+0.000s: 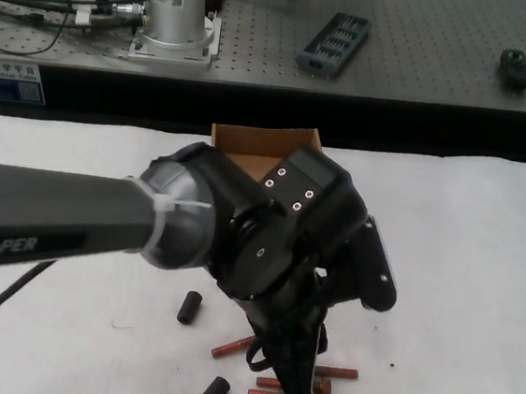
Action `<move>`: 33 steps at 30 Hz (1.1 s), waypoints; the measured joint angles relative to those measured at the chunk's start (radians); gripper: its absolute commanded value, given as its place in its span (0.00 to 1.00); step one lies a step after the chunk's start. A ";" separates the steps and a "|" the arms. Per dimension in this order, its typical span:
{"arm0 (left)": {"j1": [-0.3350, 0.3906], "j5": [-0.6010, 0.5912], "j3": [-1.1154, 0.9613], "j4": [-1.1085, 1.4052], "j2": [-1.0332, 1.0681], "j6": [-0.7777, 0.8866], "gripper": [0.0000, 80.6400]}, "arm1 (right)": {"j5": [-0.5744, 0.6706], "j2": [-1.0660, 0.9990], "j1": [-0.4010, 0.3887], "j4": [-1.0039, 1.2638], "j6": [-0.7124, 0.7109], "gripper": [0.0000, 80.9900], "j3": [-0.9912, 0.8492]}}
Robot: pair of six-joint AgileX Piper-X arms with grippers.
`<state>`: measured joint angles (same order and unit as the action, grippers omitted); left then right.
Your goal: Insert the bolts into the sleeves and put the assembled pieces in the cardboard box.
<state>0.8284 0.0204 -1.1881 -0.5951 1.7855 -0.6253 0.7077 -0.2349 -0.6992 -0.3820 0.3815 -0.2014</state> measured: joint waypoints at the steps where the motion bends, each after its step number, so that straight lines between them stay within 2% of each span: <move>1: 0.000 0.009 -0.003 0.000 0.005 -0.033 0.34 | 0.009 0.000 0.000 0.008 0.002 0.07 0.000; 2: 0.000 0.043 -0.007 0.000 0.013 -0.094 0.34 | 0.015 0.000 0.000 0.014 0.002 0.07 0.000; 7: 0.000 0.096 -0.007 -0.008 0.040 -0.180 0.34 | 0.024 0.000 0.000 0.029 0.006 0.07 0.006; 24: -0.002 0.114 -0.057 -0.030 0.056 -0.221 0.34 | 0.027 0.000 0.000 0.050 0.006 0.07 0.011; 33: -0.033 0.141 -0.088 -0.065 0.058 -0.186 0.34 | 0.027 0.000 0.000 0.050 0.006 0.07 0.013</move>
<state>0.7950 0.1610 -1.2760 -0.6597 1.8432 -0.8109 0.7346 -0.2349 -0.6992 -0.3321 0.3880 -0.1887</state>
